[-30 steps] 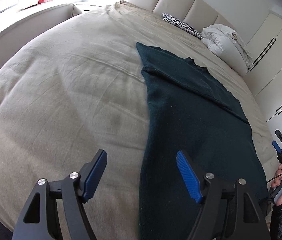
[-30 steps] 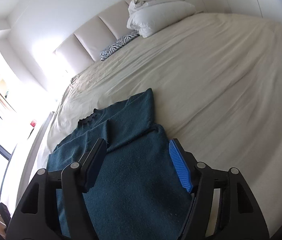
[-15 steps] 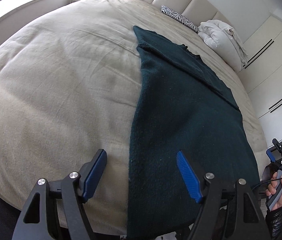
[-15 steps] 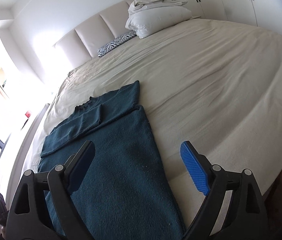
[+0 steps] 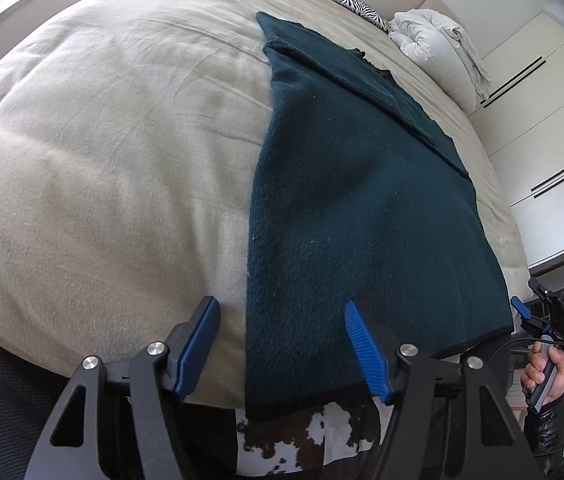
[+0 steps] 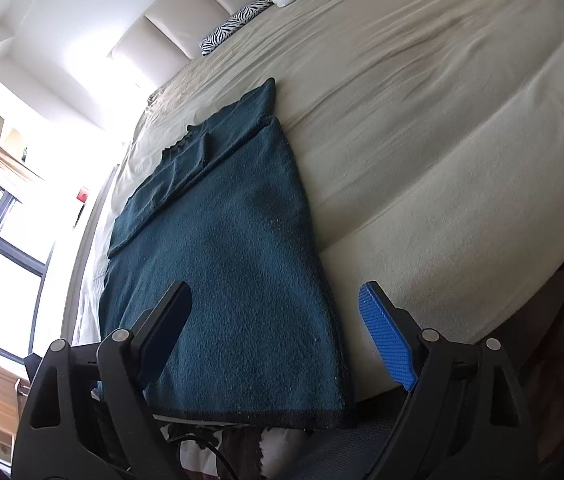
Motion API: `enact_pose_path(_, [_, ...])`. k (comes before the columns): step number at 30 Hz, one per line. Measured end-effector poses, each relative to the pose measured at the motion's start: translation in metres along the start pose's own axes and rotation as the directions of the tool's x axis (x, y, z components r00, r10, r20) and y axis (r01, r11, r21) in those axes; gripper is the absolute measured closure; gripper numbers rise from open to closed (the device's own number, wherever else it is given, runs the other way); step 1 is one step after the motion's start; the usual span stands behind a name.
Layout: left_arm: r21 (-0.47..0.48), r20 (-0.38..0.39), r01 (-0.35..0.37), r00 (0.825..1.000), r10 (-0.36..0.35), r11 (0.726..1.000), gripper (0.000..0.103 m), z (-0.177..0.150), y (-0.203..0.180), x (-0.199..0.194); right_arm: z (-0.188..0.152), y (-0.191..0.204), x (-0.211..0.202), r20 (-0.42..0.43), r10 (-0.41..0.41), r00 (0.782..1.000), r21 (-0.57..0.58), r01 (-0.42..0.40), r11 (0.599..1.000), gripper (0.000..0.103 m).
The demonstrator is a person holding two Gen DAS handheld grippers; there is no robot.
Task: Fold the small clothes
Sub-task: 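Grasp the folded sweater end with both tools and fold it toward the collar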
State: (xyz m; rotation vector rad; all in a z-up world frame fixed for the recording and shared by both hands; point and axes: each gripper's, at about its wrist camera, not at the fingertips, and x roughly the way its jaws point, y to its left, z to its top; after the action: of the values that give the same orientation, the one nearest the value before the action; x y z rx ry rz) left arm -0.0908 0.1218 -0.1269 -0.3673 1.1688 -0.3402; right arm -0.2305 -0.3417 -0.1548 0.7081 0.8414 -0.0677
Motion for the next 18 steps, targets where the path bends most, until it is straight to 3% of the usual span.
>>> enact_pose_path(3, [-0.011,-0.022,0.011,1.000,-0.011,1.000,0.039,-0.002,0.000,0.002,-0.006,-0.008,-0.001,-0.036,-0.013,0.999,0.016,0.014,1.000,0.020])
enact_pose_path(8, [-0.042,-0.056,0.022,0.998,-0.025,0.999,0.067,-0.004,0.003,0.006,-0.009,-0.022,-0.008,-0.103,-0.006,0.995,0.074,0.014,0.997,0.024])
enact_pose_path(11, [-0.039,-0.069,0.015,0.997,-0.018,0.999,0.075,-0.004,0.003,0.008,-0.012,-0.023,-0.007,-0.169,-0.019,0.985,0.075,0.032,0.997,0.024])
enact_pose_path(18, [-0.061,-0.086,0.035,0.995,-0.040,0.998,0.074,-0.005,0.006,0.010,-0.019,-0.027,0.000,-0.222,-0.009,0.975,0.104,0.033,0.994,0.033])
